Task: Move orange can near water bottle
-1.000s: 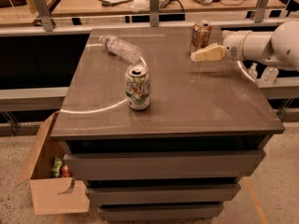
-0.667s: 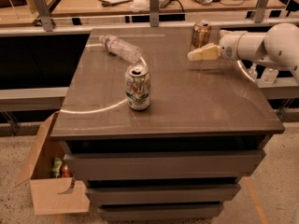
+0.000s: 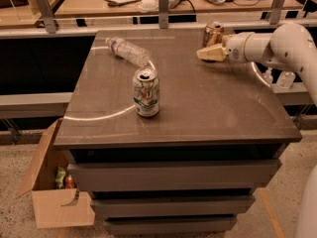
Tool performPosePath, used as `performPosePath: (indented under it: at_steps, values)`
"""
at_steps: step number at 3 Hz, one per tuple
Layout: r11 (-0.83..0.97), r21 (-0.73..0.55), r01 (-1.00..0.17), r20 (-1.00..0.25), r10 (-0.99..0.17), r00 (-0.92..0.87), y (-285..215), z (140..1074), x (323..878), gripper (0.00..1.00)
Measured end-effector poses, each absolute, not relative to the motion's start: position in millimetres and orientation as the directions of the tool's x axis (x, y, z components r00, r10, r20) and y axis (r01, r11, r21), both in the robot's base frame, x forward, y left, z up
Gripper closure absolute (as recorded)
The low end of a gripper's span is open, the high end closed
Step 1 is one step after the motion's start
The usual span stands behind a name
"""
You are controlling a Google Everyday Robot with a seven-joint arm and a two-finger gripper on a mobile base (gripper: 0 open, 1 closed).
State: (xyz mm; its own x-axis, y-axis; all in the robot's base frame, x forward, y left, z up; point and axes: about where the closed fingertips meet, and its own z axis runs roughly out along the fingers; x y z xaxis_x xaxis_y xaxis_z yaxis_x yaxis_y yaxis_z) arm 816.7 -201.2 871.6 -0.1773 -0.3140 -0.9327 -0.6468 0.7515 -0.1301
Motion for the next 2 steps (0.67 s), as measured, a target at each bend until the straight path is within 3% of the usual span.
performPosePath:
  at_steps: [2]
  values:
    - [0.738,-0.137,-0.66,-0.925,-0.334,-0.181,-180,881,819,0.82]
